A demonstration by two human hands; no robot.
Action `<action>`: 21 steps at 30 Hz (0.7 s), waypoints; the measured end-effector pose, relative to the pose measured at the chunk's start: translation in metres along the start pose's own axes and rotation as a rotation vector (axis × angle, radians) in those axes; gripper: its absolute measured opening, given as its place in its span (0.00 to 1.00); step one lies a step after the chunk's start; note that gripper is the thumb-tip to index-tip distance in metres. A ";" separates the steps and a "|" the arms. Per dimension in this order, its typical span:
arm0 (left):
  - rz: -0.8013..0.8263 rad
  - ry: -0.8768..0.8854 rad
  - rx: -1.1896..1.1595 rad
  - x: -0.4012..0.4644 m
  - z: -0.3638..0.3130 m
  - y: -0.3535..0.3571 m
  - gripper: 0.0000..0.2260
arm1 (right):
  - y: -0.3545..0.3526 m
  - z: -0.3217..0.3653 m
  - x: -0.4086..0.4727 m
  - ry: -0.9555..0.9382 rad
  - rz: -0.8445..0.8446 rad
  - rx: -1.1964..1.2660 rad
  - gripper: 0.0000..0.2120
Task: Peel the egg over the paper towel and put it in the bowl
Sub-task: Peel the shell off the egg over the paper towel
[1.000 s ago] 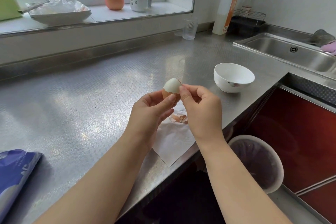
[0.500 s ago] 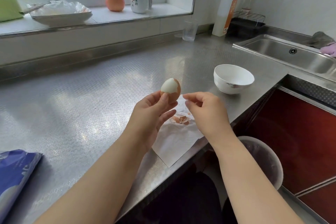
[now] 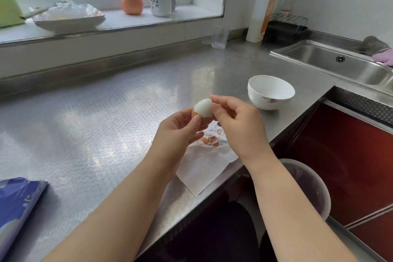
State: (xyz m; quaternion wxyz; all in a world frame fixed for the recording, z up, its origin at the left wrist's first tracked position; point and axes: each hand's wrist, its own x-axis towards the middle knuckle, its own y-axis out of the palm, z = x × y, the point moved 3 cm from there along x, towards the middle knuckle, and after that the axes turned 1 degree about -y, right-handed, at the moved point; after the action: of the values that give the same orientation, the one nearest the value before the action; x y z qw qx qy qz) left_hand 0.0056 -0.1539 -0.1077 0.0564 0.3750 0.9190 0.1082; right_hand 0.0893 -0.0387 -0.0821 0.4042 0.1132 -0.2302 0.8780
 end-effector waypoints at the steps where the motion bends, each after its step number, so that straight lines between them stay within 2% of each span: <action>1: -0.007 0.012 0.020 0.000 0.000 0.000 0.10 | 0.000 -0.001 0.000 -0.009 -0.017 -0.009 0.09; 13: -0.045 0.074 0.091 -0.003 -0.004 0.002 0.09 | 0.004 0.005 -0.002 -0.182 -0.155 -0.280 0.08; 21: -0.016 0.048 0.092 -0.001 -0.003 0.000 0.09 | 0.006 -0.004 0.002 -0.067 -0.134 -0.199 0.07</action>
State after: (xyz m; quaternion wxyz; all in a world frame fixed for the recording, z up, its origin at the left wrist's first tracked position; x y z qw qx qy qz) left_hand 0.0057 -0.1545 -0.1048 0.0180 0.3672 0.9270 0.0742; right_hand 0.0834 -0.0390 -0.0864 0.4632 0.1169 -0.3213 0.8176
